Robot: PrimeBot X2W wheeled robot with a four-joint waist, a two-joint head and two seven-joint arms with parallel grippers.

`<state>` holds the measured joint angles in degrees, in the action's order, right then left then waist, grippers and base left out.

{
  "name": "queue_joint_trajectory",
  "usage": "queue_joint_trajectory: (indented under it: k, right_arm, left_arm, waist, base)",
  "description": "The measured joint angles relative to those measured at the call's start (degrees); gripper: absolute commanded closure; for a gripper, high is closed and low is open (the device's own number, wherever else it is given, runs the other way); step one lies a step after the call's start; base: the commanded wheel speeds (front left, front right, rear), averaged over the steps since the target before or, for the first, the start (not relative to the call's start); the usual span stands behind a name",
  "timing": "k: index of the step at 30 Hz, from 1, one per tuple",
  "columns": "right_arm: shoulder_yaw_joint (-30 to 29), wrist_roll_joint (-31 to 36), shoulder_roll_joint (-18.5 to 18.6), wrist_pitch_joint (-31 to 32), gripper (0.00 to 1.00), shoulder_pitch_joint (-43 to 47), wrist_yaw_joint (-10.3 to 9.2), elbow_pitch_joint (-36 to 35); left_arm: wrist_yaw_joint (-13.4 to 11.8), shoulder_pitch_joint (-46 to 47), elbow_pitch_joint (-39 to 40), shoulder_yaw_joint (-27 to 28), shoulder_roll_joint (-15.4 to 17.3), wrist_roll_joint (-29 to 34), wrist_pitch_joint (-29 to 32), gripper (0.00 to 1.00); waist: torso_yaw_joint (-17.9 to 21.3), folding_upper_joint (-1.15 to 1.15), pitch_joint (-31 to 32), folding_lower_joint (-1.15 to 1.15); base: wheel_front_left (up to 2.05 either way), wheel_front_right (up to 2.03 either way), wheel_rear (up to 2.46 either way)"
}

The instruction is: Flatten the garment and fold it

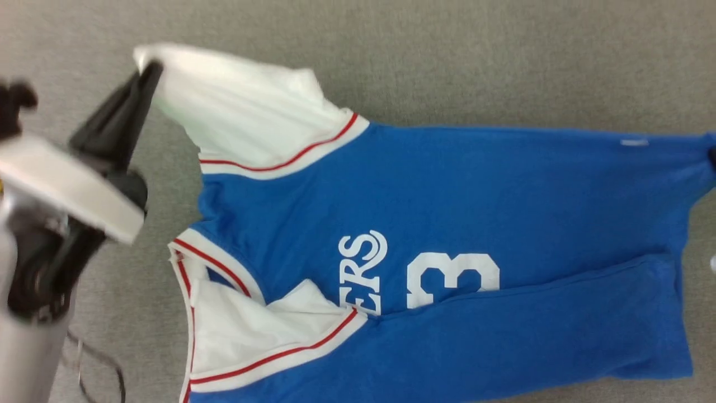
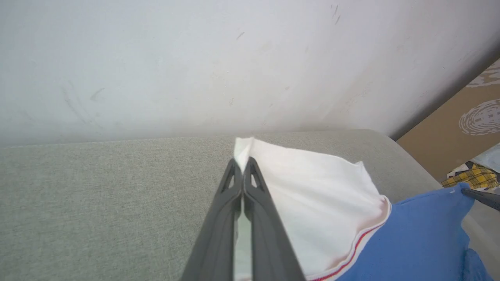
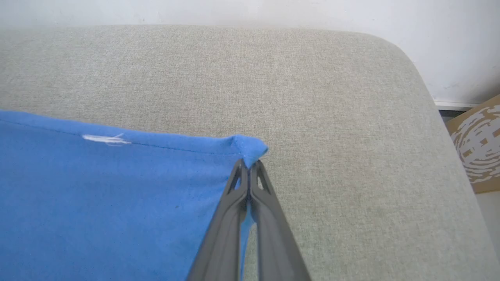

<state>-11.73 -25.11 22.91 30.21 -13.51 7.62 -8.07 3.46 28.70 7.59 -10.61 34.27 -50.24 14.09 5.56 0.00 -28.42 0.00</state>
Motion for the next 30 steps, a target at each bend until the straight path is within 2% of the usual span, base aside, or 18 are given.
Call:
queue_joint_trajectory:
  k: [3,10,18,22,27,28,29,30]
  right_arm:
    - [-0.55,0.05,-1.08,-1.56,1.00,3.30,-0.01,-1.23]
    - [-0.88,0.10,-3.90,-5.11,1.00,10.99,-0.01,-3.04]
    - [-0.88,-0.21,-10.05,-8.75,1.00,19.02,-0.01,-2.16]
    - [-0.19,0.14,-11.24,-9.80,1.00,21.56,-0.01,-0.26]
    - [1.24,0.82,-12.00,-11.18,1.00,22.21,-0.02,2.34]
    - [1.43,0.96,-12.02,-11.34,0.68,22.21,-0.02,2.80]
    - [1.51,1.01,-12.02,-11.66,0.18,22.20,-0.02,3.19]
    - [1.65,1.22,-11.99,-11.83,0.00,22.18,-0.02,3.43]
  left_arm:
    - [-0.22,-6.72,3.43,1.94,0.35,-0.71,-2.57,1.00]
    - [-2.54,-23.24,9.90,3.82,-0.04,-1.05,-6.53,1.00]
    - [-3.77,-37.47,11.61,5.10,-5.37,-4.68,-12.13,1.00]
    - [-4.03,-42.11,10.69,4.79,-6.87,-5.01,-13.50,1.00]
    - [-4.09,-42.94,8.49,2.20,-8.25,-4.61,-13.88,1.00]
    - [-4.24,-42.90,7.98,1.69,-8.26,-3.96,-13.74,1.00]
    - [-4.71,-42.85,7.56,1.16,-8.27,-3.41,-13.49,1.00]
    - [-5.10,-42.76,7.06,0.76,-8.27,-3.03,-13.06,0.87]
  waist:
    - [-0.31,0.00,2.11,0.00]
    - [-0.91,0.00,6.75,-0.01]
    - [-1.03,0.00,9.98,-0.02]
    - [-0.39,0.00,10.59,-0.01]
    - [0.32,0.00,11.70,0.00]
    - [0.46,0.00,11.93,-0.01]
    - [0.59,0.01,12.14,0.00]
    - [0.73,0.01,12.34,0.00]
  base:
    - [0.00,0.00,0.00]
    - [0.00,0.00,0.00]
    - [0.00,0.00,0.00]
    - [0.00,0.00,0.00]
    - [0.00,0.00,0.00]
    - [0.00,0.00,0.00]
    - [0.00,0.00,0.00]
    - [0.00,0.00,0.00]
